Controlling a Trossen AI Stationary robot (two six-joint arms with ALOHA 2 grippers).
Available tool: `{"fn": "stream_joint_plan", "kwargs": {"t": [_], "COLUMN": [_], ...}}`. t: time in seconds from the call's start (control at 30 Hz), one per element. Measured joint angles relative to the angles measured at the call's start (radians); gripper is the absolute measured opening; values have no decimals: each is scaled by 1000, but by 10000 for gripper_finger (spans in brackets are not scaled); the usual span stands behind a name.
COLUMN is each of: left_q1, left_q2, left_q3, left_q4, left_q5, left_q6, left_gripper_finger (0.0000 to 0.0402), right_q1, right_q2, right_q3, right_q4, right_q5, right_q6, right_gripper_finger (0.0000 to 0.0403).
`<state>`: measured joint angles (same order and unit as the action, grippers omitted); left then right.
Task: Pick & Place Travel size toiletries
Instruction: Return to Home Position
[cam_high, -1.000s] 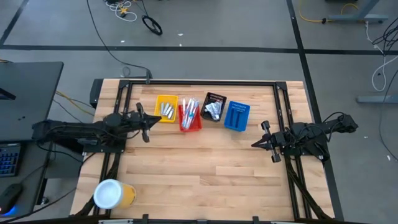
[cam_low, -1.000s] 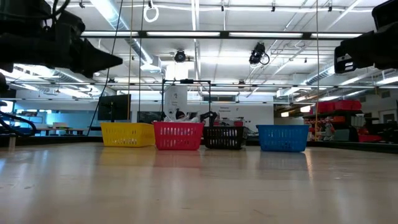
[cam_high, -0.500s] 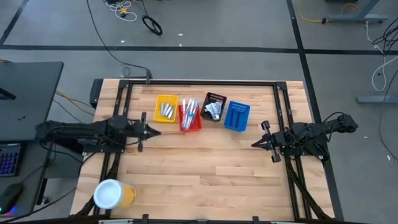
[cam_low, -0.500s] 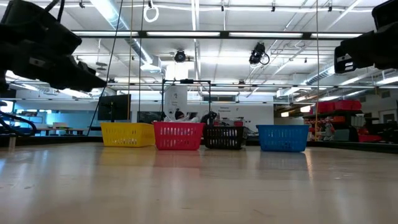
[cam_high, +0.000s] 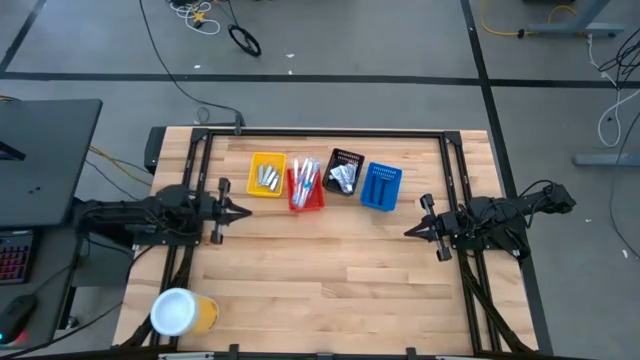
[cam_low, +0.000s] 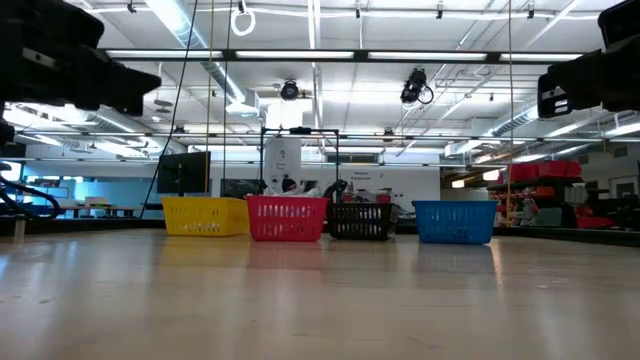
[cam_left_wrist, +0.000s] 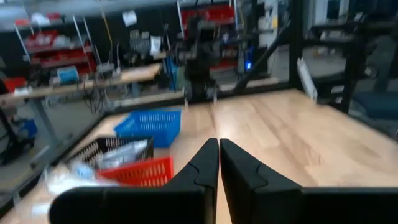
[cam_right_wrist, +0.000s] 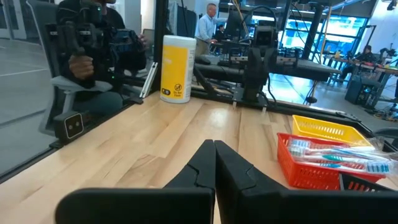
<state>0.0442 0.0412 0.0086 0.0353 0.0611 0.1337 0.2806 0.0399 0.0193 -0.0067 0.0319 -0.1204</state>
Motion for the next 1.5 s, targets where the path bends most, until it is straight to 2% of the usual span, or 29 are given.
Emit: {"fn": "stream_joint_plan", "kwargs": {"t": [0.1, 0.37, 1.5], "left_q1": [-9, -10, -9], "left_q2": [-41, -9, -9], "left_q3": [0, 0, 0], "left_q4": [-2, 20, 31], "left_q5": [2, 4, 0], "left_q6": [-5, -7, -10], "left_gripper_finger": [22, 22, 22], "right_q1": [0, 0, 0], "right_q2": [0, 0, 0], "right_q3": [0, 0, 0], "right_q4": [0, 0, 0], "right_q5": [0, 0, 0], "right_q6": [0, 0, 0], "right_gripper_finger": [1, 1, 1]}}
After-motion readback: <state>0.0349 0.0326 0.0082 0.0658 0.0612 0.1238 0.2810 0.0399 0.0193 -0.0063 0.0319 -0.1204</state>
